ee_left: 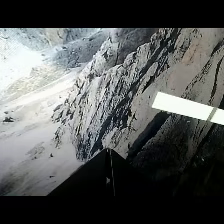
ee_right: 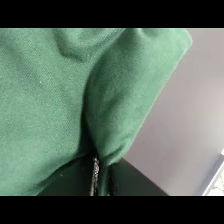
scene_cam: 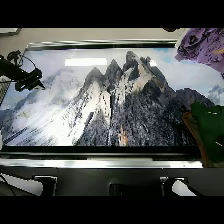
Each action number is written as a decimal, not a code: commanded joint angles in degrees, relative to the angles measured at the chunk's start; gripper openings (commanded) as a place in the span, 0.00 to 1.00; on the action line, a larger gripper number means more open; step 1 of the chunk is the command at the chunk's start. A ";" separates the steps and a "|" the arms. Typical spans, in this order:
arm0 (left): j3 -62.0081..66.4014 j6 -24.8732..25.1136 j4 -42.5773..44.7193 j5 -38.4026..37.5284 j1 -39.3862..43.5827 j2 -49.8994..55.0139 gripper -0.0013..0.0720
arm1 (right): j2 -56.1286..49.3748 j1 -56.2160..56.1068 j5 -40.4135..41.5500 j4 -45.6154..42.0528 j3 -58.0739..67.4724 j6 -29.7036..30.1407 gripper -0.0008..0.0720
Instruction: Fold the clothes and pants, and hang the long-sleeved shirts on hangers.
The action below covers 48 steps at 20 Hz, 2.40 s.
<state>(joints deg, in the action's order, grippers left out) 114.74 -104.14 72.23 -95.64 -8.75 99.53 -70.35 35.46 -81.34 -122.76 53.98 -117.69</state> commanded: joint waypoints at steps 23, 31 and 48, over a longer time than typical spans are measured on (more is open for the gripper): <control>-14.53 9.57 8.24 7.76 6.80 -24.94 0.04 | -7.80 -53.64 17.92 40.26 26.40 22.97 0.05; -45.64 5.09 9.07 19.15 10.16 -45.55 0.04 | -9.11 -73.99 19.91 36.39 26.40 22.34 0.05; -45.90 5.09 9.40 17.90 10.14 -45.57 0.04 | -9.11 -73.83 18.47 36.74 26.43 22.14 0.05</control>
<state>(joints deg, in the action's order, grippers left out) 68.86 -99.02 81.58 -77.76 1.39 53.98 -79.42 -38.30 -62.81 -86.08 80.34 -95.53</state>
